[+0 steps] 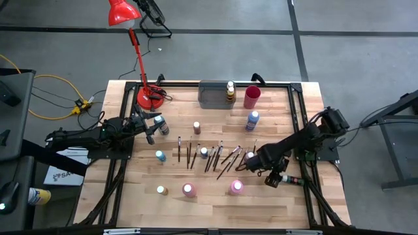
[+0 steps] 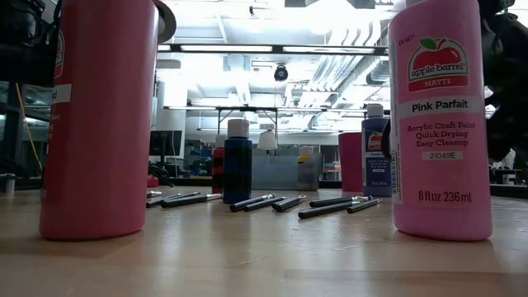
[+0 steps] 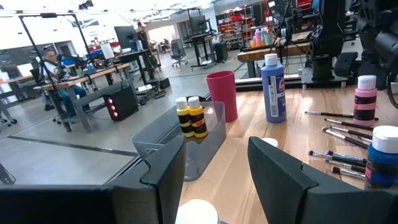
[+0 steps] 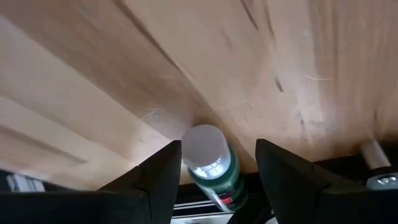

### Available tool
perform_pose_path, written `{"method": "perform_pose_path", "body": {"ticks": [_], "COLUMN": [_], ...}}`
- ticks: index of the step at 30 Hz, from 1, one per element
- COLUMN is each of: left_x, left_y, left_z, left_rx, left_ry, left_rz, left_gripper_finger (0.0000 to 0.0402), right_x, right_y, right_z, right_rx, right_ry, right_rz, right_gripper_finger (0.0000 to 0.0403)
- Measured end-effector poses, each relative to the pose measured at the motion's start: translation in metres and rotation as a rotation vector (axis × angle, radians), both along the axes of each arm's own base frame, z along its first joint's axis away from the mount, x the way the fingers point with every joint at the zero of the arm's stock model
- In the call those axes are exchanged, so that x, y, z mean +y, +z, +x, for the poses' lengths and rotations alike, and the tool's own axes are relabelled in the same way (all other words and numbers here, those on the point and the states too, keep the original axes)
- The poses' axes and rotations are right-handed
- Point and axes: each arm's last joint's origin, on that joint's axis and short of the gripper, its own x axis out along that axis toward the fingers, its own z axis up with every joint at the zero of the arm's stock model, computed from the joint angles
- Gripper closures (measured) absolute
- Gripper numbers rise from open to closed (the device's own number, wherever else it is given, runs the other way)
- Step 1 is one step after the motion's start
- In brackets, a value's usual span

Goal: Pick & Place Paint Supplies
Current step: Put the small green paint bottle into the black bin

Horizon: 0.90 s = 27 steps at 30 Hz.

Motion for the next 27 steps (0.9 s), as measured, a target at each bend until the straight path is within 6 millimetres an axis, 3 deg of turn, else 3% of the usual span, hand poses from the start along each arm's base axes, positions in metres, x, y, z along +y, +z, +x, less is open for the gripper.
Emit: {"method": "perform_pose_path", "body": {"ticks": [20, 27], "left_x": [0.0, 0.0], "left_y": [0.0, 0.0], "left_z": [0.0, 0.0], "left_rx": [0.0, 0.0], "left_ry": [0.0, 0.0], "left_rz": [0.0, 0.0], "left_gripper_finger": [0.0231, 0.0231], "right_x": [0.014, 0.016], "right_y": [-0.011, -0.018], "right_z": [-0.004, -0.002], "right_rx": [0.04, 0.037], "right_ry": [0.06, 0.059], "right_rz": [-0.021, -0.009], "right_gripper_finger": [0.0203, 0.0241]}}
